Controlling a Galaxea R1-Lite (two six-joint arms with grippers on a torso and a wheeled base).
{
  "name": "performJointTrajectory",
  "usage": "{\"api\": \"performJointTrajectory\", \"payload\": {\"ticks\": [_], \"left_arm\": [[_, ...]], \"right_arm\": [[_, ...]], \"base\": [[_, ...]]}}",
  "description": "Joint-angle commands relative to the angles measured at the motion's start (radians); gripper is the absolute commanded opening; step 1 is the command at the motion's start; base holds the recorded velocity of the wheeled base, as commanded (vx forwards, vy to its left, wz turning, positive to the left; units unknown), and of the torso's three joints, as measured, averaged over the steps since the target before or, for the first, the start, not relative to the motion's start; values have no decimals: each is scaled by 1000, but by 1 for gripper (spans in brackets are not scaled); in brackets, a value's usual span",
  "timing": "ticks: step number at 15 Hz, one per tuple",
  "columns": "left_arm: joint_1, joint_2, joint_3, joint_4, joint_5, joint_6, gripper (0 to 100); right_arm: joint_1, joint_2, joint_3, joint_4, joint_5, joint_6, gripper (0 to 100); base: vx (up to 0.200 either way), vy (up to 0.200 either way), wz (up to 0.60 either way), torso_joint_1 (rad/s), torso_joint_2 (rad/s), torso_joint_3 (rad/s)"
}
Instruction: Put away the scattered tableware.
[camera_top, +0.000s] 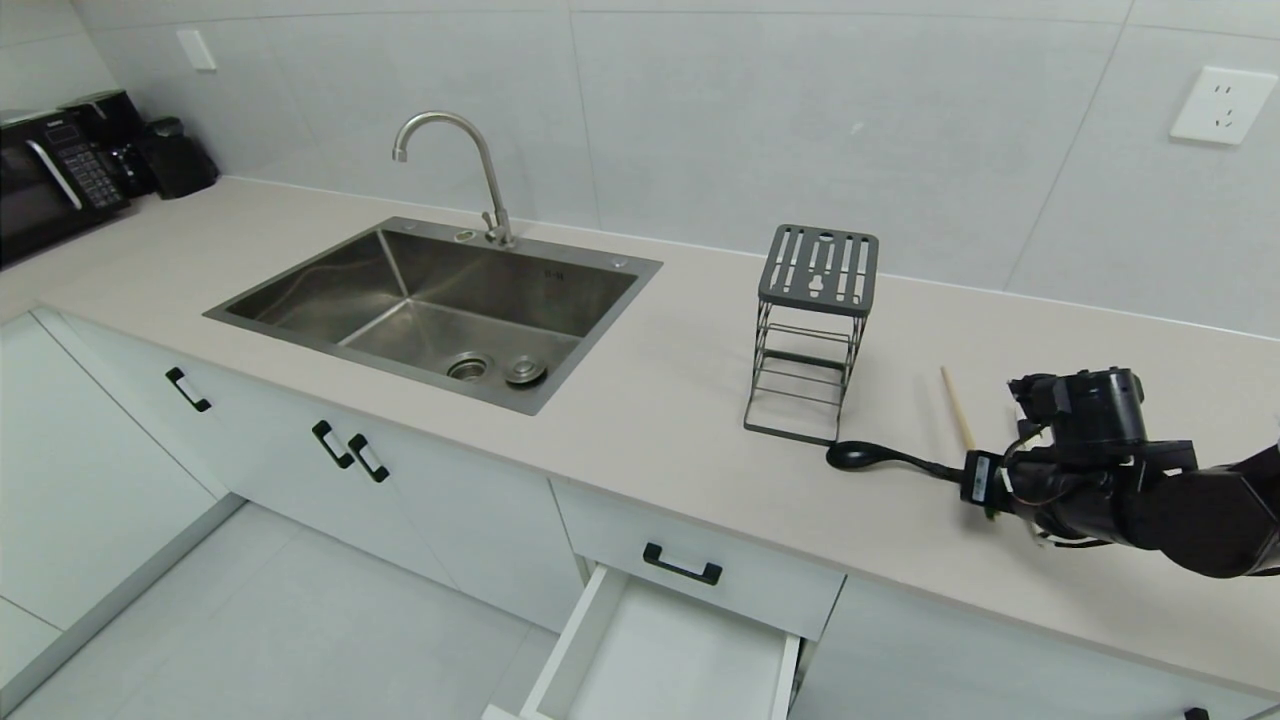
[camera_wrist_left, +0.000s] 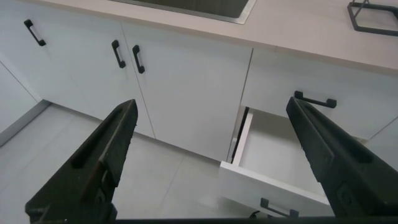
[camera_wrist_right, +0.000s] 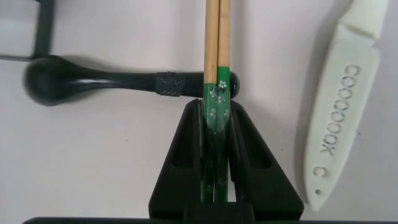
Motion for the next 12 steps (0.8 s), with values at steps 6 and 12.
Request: {"api": "performJointTrajectory", "payload": {"ticks": [6,12], "left_arm": [[0,1,0,0,0,-6,100],[0,1,0,0,0,-6,100]], "right_arm": [[141,-354,113,-4,6,-19,0],[286,-695,280,-53,61,-205,0]], "base": [[0,0,0,0,0,0],[0,0,0,0,0,0]]}}
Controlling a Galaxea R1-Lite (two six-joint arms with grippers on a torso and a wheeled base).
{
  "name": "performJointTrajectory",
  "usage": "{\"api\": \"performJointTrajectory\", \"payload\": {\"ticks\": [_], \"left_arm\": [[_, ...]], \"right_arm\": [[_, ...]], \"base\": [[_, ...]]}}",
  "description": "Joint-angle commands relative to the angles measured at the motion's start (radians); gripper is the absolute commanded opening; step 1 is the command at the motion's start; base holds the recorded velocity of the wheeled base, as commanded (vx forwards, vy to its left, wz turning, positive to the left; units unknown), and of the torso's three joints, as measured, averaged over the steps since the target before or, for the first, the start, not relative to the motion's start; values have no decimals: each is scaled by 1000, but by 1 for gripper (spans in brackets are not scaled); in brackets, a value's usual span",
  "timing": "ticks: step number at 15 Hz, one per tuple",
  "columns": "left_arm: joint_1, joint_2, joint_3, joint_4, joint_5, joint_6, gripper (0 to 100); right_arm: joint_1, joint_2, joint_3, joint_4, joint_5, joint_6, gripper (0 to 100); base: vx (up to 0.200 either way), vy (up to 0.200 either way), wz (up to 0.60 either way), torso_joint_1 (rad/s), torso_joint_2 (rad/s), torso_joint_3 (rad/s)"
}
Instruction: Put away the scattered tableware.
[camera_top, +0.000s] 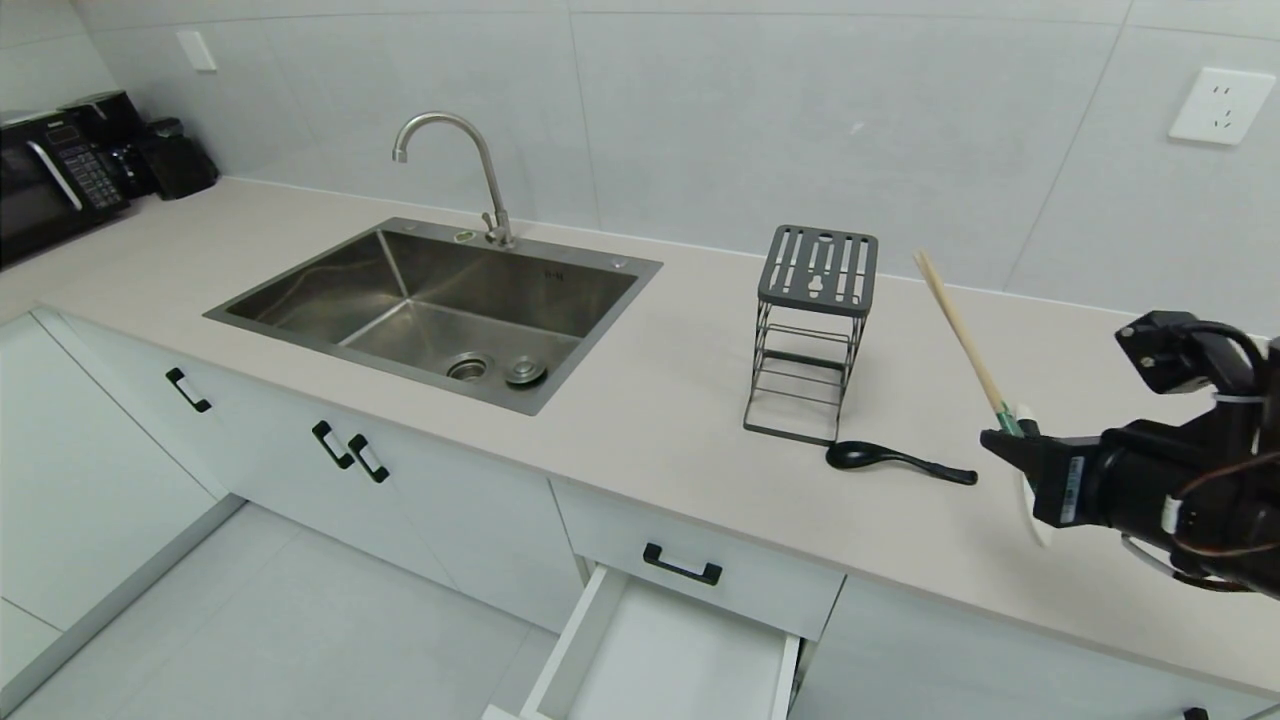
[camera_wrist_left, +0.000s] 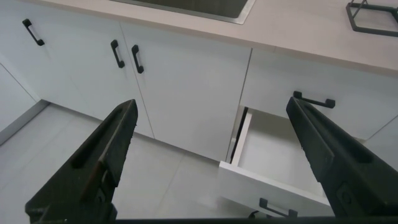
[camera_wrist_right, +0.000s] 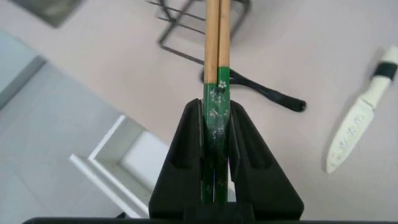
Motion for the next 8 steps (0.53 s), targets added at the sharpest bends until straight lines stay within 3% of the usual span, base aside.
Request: {"api": "performJointTrajectory", "payload": {"ticks": [1,5,8], "left_arm": [[0,1,0,-2,0,0,100],[0,1,0,-2,0,0,100],[0,1,0,0,0,0,100]], "right_arm": [[47,-196,71,-18,53,-62,0],[48,-299,170,-18,125,-213,0],[48,-330,168,-15,192,-311,0]], "base": [[0,0,0,0,0,0],[0,0,0,0,0,0],[0,0,0,0,0,0]]}}
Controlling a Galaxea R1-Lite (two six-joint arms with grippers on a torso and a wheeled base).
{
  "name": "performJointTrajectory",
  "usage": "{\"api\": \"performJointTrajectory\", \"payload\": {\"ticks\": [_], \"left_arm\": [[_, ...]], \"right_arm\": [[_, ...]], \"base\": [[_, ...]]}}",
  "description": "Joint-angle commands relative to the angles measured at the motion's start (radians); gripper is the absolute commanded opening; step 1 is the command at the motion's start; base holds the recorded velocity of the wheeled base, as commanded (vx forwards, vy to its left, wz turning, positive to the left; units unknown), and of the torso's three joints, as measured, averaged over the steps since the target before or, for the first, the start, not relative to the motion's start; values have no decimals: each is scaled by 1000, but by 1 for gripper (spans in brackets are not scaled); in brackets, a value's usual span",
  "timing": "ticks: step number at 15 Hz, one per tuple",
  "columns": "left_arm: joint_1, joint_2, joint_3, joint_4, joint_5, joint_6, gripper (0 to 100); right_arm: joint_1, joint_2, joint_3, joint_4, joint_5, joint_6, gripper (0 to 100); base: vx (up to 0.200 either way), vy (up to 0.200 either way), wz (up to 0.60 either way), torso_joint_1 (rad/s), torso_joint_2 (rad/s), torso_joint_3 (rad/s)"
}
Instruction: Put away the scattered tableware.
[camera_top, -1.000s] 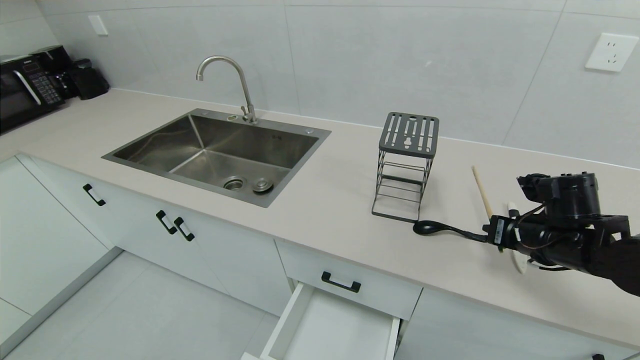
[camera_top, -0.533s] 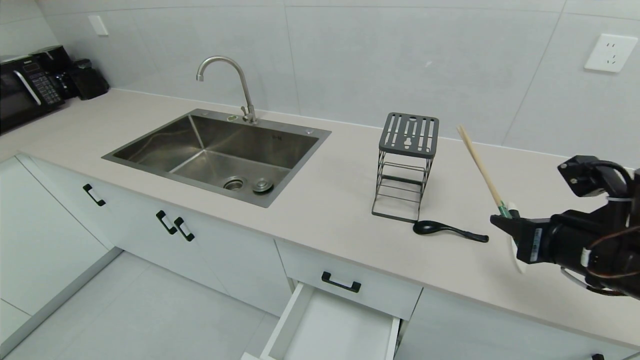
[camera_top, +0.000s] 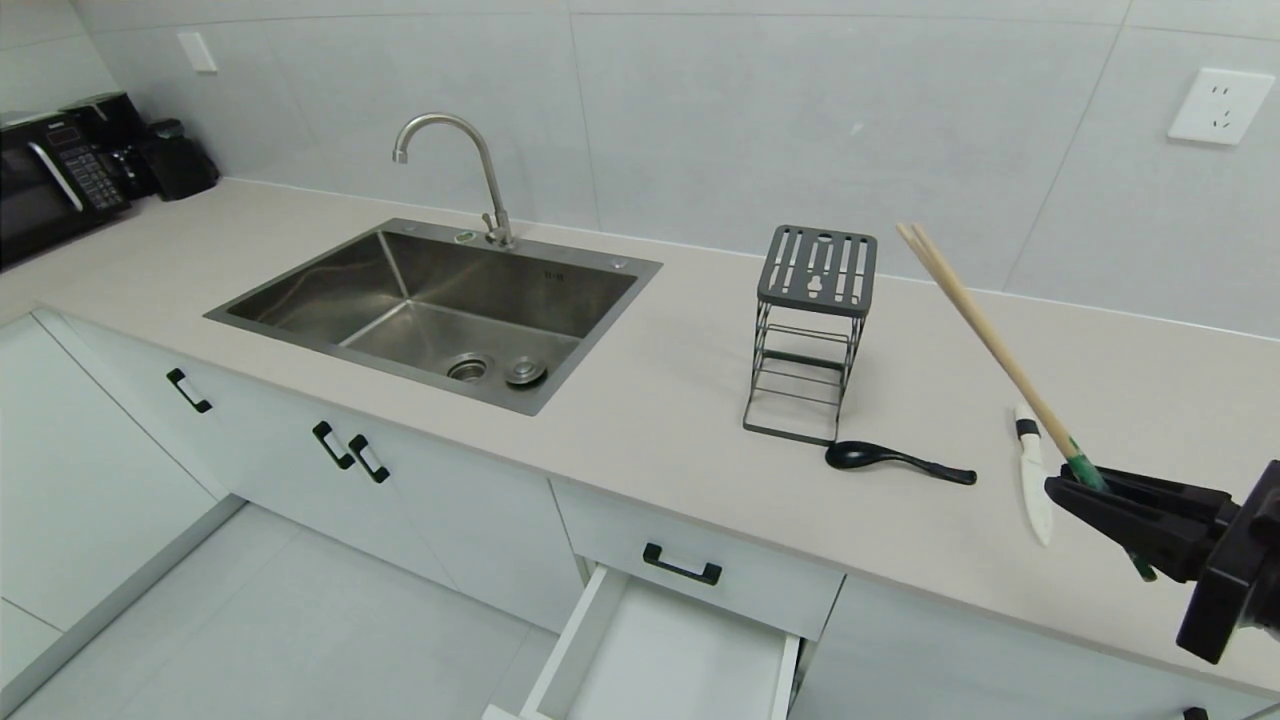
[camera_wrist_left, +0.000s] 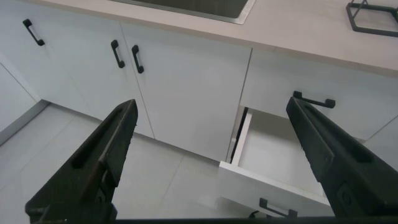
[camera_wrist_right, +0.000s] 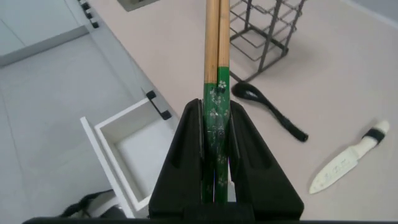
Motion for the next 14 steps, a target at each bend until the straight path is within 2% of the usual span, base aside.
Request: {"api": "performJointTrajectory", "payload": {"ticks": [1,4,8,12,14], "left_arm": [[0,1,0,0,1,-1,100],[0,1,0,0,1,-1,100],[0,1,0,-2,1,-1,100],[0,1,0,0,1,-1,100],[0,1,0,0,1,-1,100]], "right_arm": [[1,-34,-2,8,21,-44,0],[26,18,-36,8,45,-106,0],[132,67,-45,6,44,-111,0],[135,159,-42,-2,45,-106,0],[164,204,-43,-2,47,-106,0]], "base": [[0,0,0,0,0,0],[0,0,0,0,0,0],[0,0,0,0,0,0],[0,0,0,0,0,0],[0,0,0,0,0,0]]}}
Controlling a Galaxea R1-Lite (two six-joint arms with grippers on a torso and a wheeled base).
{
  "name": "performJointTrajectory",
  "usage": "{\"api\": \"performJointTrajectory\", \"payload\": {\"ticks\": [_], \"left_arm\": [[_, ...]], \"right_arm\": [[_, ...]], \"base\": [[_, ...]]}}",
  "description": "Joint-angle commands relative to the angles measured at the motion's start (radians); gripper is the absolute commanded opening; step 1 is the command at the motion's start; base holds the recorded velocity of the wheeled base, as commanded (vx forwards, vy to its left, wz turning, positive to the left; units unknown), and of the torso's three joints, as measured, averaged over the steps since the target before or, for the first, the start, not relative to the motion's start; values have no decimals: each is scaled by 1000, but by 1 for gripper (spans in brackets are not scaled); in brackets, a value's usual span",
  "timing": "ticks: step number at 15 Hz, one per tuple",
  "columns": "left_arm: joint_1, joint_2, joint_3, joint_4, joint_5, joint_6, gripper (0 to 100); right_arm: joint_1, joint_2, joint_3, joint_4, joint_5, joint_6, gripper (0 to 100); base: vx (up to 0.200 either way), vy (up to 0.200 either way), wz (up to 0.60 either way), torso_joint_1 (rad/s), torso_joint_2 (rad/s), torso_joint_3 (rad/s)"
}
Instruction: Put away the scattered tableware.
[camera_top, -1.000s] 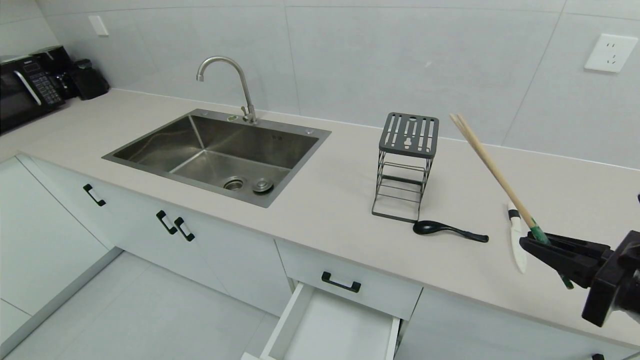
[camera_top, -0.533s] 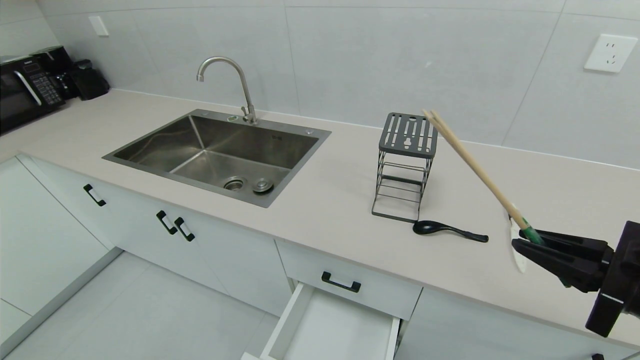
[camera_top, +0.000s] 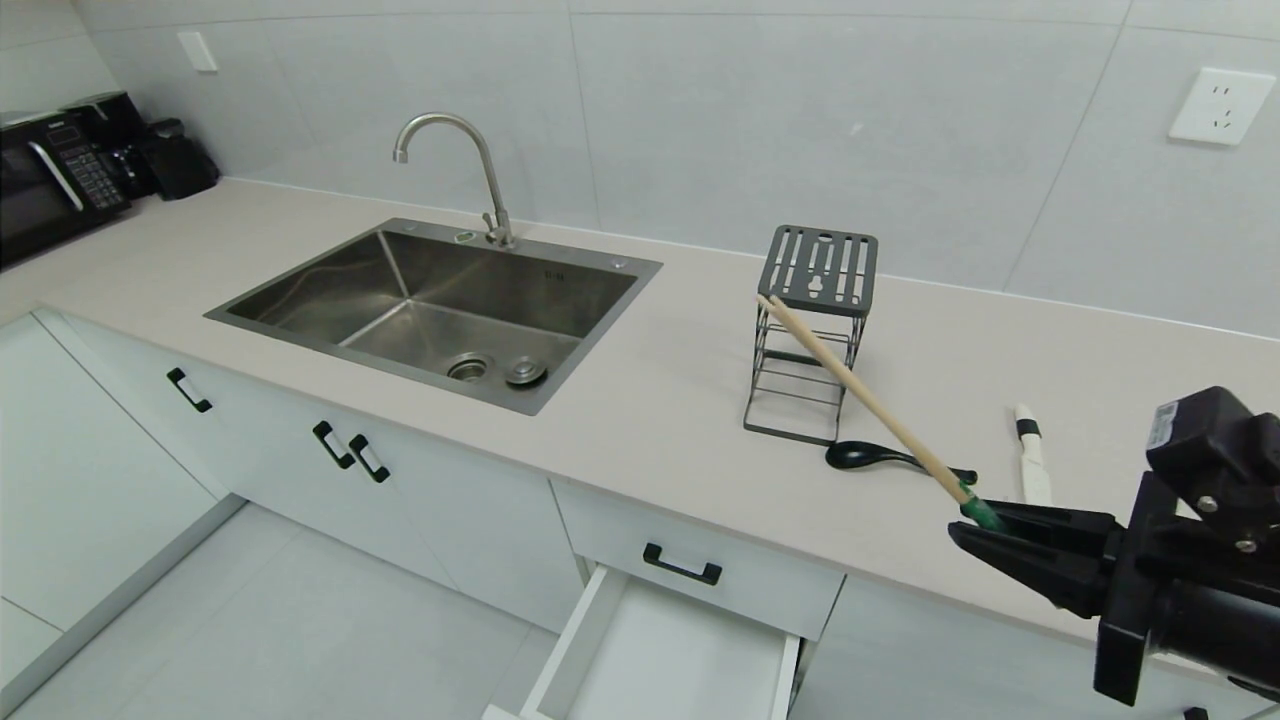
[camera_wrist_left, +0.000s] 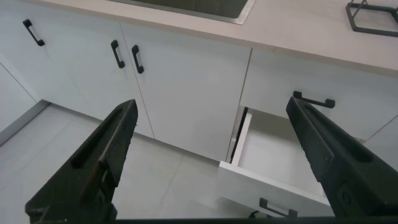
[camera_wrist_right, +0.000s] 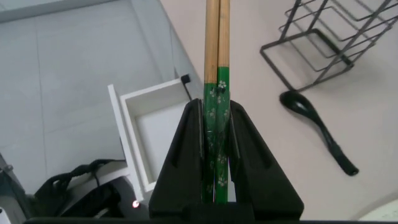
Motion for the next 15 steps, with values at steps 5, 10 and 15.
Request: {"api": "performJointTrajectory", "payload": {"ticks": [5,10,15], "left_arm": [[0,1,0,0,0,0,100],[0,1,0,-2,0,0,100],[0,1,0,0,0,0,100]], "right_arm": [[88,176,-3,2,-8,0,0],[145,363,-87,-33,-8,40,0],[180,403,-129,-30,0,58,0]], "base": [[0,0,0,0,0,0],[0,0,0,0,0,0],[0,0,0,0,0,0]]}}
